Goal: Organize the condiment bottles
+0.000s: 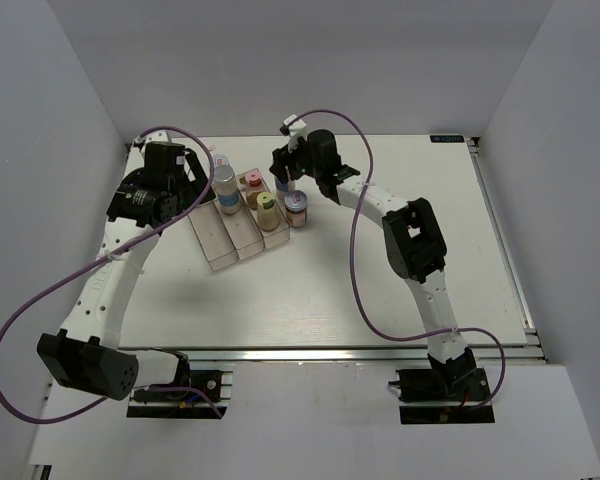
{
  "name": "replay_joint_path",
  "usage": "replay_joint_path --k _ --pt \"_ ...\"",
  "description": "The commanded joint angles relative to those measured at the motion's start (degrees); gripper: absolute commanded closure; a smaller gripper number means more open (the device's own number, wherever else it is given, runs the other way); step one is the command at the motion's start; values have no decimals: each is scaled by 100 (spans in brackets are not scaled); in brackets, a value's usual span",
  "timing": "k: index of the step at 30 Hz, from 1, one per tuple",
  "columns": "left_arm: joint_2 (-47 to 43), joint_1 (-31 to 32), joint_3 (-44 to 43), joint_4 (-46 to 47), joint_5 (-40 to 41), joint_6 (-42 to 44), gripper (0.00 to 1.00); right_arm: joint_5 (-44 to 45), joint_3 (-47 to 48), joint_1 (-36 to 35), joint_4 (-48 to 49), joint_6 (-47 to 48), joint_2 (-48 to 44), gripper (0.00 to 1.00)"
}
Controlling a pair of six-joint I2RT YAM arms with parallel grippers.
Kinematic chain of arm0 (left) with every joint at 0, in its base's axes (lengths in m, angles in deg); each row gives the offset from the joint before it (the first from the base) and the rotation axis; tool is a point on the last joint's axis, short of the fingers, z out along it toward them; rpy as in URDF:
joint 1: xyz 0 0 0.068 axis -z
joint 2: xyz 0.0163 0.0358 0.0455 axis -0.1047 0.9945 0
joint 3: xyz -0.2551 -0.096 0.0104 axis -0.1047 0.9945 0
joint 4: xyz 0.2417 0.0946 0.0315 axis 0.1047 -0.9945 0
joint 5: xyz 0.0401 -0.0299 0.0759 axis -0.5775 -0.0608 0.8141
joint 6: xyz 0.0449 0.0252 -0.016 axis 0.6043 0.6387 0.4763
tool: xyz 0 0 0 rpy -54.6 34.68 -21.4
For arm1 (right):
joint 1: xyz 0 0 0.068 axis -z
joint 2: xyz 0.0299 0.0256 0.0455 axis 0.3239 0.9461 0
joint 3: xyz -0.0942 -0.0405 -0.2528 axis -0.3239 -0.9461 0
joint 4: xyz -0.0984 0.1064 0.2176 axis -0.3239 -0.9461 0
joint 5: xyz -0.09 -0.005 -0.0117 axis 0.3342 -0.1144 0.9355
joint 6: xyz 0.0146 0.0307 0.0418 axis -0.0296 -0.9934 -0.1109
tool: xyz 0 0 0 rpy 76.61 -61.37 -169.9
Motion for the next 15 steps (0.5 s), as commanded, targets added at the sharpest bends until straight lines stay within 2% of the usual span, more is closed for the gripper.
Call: replay_joint_path --k 1,3,8,15 --pt "-256 -1 69 -29 112 -51 2 425 40 23 1364 144 -253 100" --pt "-256 -1 69 -20 121 -43 2 513 110 93 1793 4 -323 100" --pt "-265 -1 78 -3 174 -16 2 583 40 216 2681 -1197 -682 100" --pt "-379 -1 227 76 244 -25 2 -284 -689 401 3052 -3122 -1474 100"
